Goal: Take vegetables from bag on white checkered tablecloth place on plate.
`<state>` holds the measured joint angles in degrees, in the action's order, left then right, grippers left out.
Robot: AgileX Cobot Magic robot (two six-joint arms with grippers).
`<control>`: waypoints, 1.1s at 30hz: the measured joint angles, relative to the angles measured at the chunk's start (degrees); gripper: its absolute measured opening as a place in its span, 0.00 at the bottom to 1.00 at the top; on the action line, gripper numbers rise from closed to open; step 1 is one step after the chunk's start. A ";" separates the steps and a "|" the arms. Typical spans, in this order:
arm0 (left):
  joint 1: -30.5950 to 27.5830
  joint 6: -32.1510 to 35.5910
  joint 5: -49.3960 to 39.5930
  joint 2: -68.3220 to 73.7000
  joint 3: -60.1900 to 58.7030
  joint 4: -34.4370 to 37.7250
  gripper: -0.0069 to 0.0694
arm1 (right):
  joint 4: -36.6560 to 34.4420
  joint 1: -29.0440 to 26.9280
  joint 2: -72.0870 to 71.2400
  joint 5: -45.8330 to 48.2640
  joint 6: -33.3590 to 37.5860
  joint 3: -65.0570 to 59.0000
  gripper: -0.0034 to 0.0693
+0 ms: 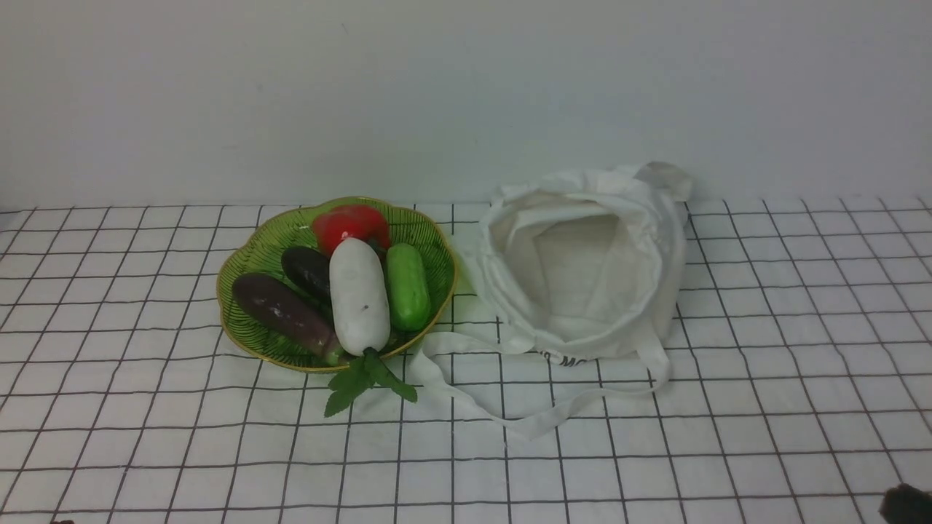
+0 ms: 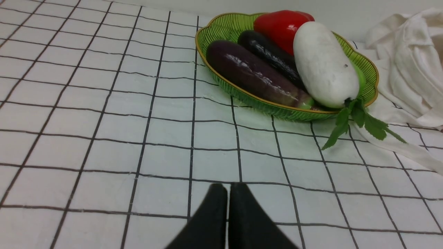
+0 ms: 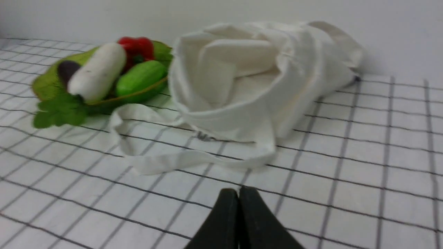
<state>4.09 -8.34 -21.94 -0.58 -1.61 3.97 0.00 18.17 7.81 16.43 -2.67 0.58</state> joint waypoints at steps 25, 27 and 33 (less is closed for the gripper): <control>0.00 0.00 0.00 0.00 0.00 0.00 0.08 | 0.61 -17.15 -8.23 5.43 -0.12 -1.81 0.03; 0.00 0.00 0.00 0.00 0.00 0.00 0.08 | 0.61 -17.15 -8.23 5.43 -0.12 -1.81 0.03; 0.00 0.00 0.00 0.00 0.00 0.00 0.08 | 0.61 -17.15 -8.23 5.43 -0.12 -1.81 0.03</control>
<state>4.09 -8.34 -21.94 -0.58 -1.61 3.97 0.61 1.01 -0.42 21.85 -2.79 -1.23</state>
